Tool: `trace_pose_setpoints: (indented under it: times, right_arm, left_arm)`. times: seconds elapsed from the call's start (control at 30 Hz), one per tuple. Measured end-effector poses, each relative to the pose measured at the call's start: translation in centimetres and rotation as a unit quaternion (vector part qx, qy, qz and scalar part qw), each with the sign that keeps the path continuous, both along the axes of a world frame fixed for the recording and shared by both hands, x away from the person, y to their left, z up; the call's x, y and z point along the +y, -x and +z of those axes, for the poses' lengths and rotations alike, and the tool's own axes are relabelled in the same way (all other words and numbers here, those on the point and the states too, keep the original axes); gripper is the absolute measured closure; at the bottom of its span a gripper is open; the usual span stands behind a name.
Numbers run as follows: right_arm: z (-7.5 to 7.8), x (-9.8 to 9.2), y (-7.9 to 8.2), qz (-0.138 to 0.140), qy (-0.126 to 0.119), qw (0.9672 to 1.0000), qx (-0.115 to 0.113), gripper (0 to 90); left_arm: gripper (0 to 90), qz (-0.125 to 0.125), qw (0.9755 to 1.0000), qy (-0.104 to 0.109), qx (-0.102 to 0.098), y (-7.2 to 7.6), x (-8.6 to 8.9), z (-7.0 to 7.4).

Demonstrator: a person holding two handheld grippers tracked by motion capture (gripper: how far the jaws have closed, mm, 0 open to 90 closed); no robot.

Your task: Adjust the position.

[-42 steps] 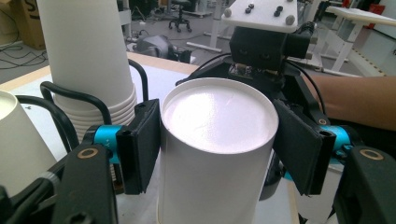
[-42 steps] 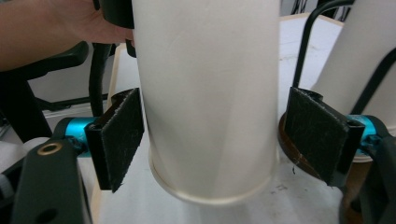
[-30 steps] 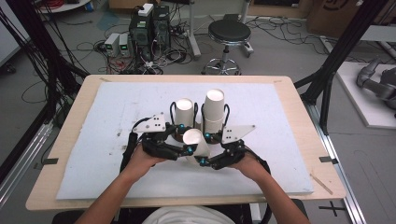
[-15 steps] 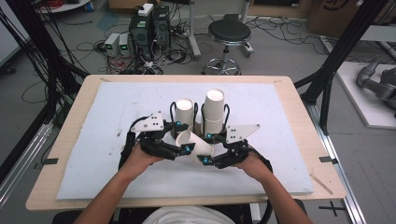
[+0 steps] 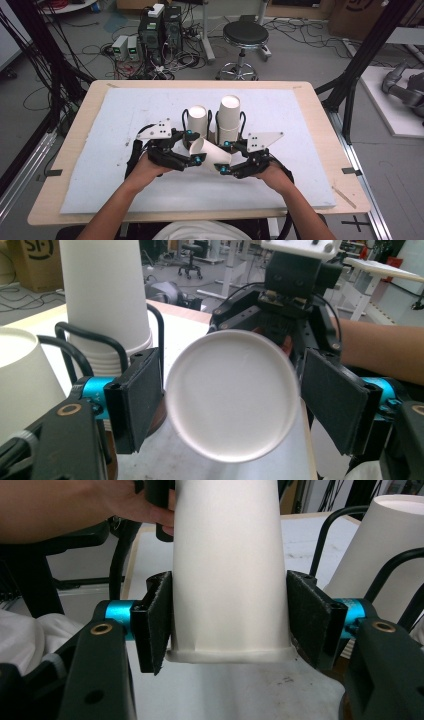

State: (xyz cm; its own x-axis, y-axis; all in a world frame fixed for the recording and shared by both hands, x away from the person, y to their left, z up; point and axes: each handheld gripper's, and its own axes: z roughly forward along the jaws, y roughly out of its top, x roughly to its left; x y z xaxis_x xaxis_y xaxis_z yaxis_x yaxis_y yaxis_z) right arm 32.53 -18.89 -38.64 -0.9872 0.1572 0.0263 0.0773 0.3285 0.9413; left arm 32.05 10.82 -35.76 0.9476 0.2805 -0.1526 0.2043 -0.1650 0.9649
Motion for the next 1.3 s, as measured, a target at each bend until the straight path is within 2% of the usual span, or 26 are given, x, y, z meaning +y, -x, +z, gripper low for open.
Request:
trace_pose_setpoints:
  times: [0.17, 0.2, 0.23, 0.27, 0.37, 0.4, 0.43, 0.47, 0.53, 0.6, 0.63, 0.7, 0.77, 0.93, 1.0, 1.03, 1.07, 1.1, 1.27, 1.3]
  right_arm:
    - [0.0, 0.0, 0.0, 0.015, 0.001, 0.9998, -0.008, 39.7]
    - [0.0, 0.0, 0.1, 0.017, 0.001, 0.9998, -0.008, 39.7]
    - [0.0, 0.1, 0.1, 0.018, 0.002, 0.9998, -0.007, 39.6]
    - [0.0, 0.1, 0.1, 0.020, 0.004, 0.9998, -0.008, 39.1]
    - [-0.1, 0.1, 0.0, 0.013, -0.006, 0.9998, 0.011, 29.7]
    - [-0.1, 0.0, 0.0, 0.005, -0.012, 0.9997, 0.019, 25.4]
    - [-0.1, 0.0, 0.0, -0.003, -0.017, 0.9995, 0.028, 17.3]
    - [-0.1, 0.0, -0.1, -0.005, -0.017, 0.9993, 0.034, 15.6]
    - [-0.2, 0.0, -0.1, -0.005, -0.020, 0.9991, 0.038, 15.5]
    - [-0.2, 0.3, 0.0, 0.001, -0.017, 0.9993, 0.034, 15.5]
    - [-0.3, 0.4, 0.1, 0.004, -0.013, 0.9993, 0.036, 15.5]
    - [-0.3, 0.7, 0.1, 0.006, -0.006, 0.9997, 0.020, 17.3]
    - [-0.3, 0.7, 0.1, 0.016, -0.004, 0.9997, 0.017, 25.6]
    - [-0.1, 0.1, 0.1, 0.025, 0.004, 0.9997, 0.002, 33.3]
    - [0.0, 0.0, 0.1, 0.028, 0.006, 0.9996, -0.002, 33.7]
    - [0.0, 0.0, 0.1, 0.028, 0.007, 0.9996, -0.003, 33.8]
    - [0.1, -0.1, 0.1, 0.030, 0.010, 0.9995, -0.005, 34.0]
    - [0.2, -0.2, 0.1, 0.030, 0.014, 0.9994, -0.008, 34.0]
    - [0.4, -0.4, 0.0, 0.036, 0.024, 0.9990, -0.011, 34.3]
    - [0.4, -0.4, 0.0, 0.036, 0.028, 0.9989, -0.011, 34.3]
  left_arm:
    - [24.3, -0.027, 0.9995, -0.001, 0.014, -0.2, -0.1, -0.4]
    - [27.1, -0.040, 0.9991, 0.000, 0.015, -0.2, -0.1, -0.5]
    - [33.7, -0.044, 0.9989, 0.001, 0.014, -0.2, -0.1, -0.5]
    - [33.9, -0.047, 0.9988, 0.002, 0.014, -0.1, -0.1, -0.4]
    - [34.8, -0.046, 0.9988, 0.001, 0.014, -0.2, 0.0, -0.3]
    - [34.8, -0.043, 0.9990, 0.004, 0.013, -0.2, 0.2, -0.3]
    - [34.8, -0.042, 0.9990, 0.007, 0.013, -0.2, 0.3, -0.3]
    - [35.0, -0.040, 0.9990, 0.014, 0.013, -0.3, 0.4, -0.2]
    - [35.2, -0.039, 0.9987, 0.031, 0.013, -0.3, 0.7, -0.1]
    - [35.4, -0.045, 0.9982, 0.038, 0.013, -0.2, 0.6, 0.0]
    - [35.4, -0.049, 0.9980, 0.038, 0.013, -0.2, 0.5, 0.0]
    - [35.3, -0.055, 0.9977, 0.037, 0.013, -0.1, 0.3, -0.1]
    - [35.6, -0.058, 0.9977, 0.033, 0.009, 0.0, 0.1, -0.1]
    - [35.5, -0.065, 0.9978, 0.017, 0.003, 0.1, -0.1, -0.2]
    - [34.5, -0.062, 0.9979, 0.018, -0.003, 0.2, -0.2, -0.2]
    - [30.9, -0.057, 0.9982, 0.017, -0.005, 0.3, -0.2, -0.1]
    - [23.3, -0.051, 0.9986, 0.010, -0.002, 0.2, -0.3, -0.1]
    - [20.6, -0.047, 0.9989, 0.006, -0.001, 0.3, -0.4, -0.1]
    - [23.1, -0.062, 0.9980, -0.013, 0.002, 0.2, -0.7, -0.7]
    - [25.0, -0.065, 0.9978, -0.011, 0.004, 0.2, -0.8, -0.7]
